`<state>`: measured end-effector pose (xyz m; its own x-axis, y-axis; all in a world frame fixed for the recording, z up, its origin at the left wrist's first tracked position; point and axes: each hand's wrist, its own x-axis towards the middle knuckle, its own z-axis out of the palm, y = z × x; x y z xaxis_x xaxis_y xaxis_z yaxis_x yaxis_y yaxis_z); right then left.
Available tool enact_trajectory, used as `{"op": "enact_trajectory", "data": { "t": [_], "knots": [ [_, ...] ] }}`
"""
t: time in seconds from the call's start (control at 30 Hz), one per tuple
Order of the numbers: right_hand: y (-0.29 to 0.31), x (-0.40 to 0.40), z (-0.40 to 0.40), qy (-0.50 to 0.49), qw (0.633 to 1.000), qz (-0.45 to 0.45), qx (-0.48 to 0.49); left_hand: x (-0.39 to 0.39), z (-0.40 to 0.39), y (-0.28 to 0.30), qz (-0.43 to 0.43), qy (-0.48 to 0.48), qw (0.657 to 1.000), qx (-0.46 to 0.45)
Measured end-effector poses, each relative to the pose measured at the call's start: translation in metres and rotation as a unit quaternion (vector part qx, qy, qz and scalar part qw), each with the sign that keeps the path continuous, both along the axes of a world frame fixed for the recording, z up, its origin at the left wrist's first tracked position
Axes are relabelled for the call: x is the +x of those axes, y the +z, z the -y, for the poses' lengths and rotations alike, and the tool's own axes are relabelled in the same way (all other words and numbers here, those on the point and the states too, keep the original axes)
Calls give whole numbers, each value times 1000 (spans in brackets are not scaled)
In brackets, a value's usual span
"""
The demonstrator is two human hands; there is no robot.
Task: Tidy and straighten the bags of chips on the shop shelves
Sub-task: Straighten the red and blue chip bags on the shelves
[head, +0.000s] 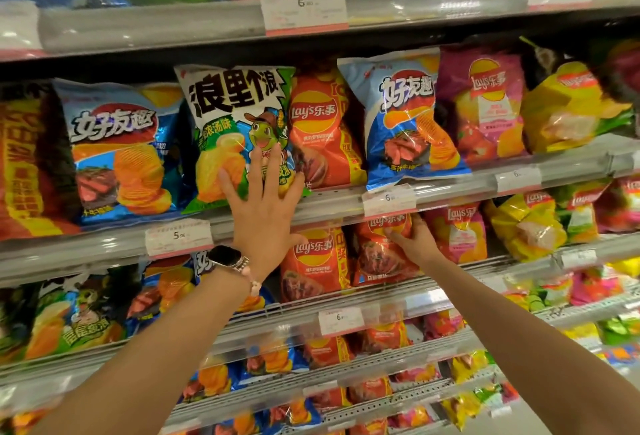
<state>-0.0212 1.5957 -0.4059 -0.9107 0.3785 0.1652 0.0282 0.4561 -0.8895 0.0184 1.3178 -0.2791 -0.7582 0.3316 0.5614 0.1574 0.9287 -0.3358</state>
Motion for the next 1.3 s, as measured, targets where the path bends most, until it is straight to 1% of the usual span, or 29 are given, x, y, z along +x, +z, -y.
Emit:
{"op": "enact_trajectory", "data": {
  "t": [0.13,0.27,0.37,0.43,0.5,0.57,0.67,0.8,0.87,0.97,1.03,1.1,1.23,1.3],
  "knots": [
    [0,-5,2,-33,997,45,52,-1,1,-2,-14,-2,1000,3],
    [6,-5,6,-19,994,93,54,-2,1,-3,-25,-15,1000,12],
    [12,5,11,-67,983,108,134,-2,1,-3,-23,-15,1000,12],
    [16,18,19,-91,978,73,171,-2,0,-3,-24,-15,1000,12],
    [19,36,29,-90,972,8,218,-1,0,-3,-25,-12,1000,12],
    [22,55,40,-56,965,-62,247,0,0,-2,-15,-10,1000,13],
    [36,86,58,13,956,-153,250,-1,0,-1,2,-8,1000,10],
    [78,106,70,34,921,-276,273,-1,3,0,2,-32,999,17],
    [106,102,69,28,912,-311,266,1,5,4,-10,-74,996,53],
    [139,88,63,-2,897,-340,283,5,8,13,-55,-141,977,150],
    [157,76,59,-35,889,-337,307,4,9,22,-85,-152,965,195],
    [173,65,55,-64,891,-305,329,0,12,34,-97,-132,961,224],
    [196,48,42,-86,928,-169,322,-12,24,56,-27,-55,965,254],
    [201,43,34,-42,948,-108,296,-18,29,60,15,-52,960,275]
  ]
}}
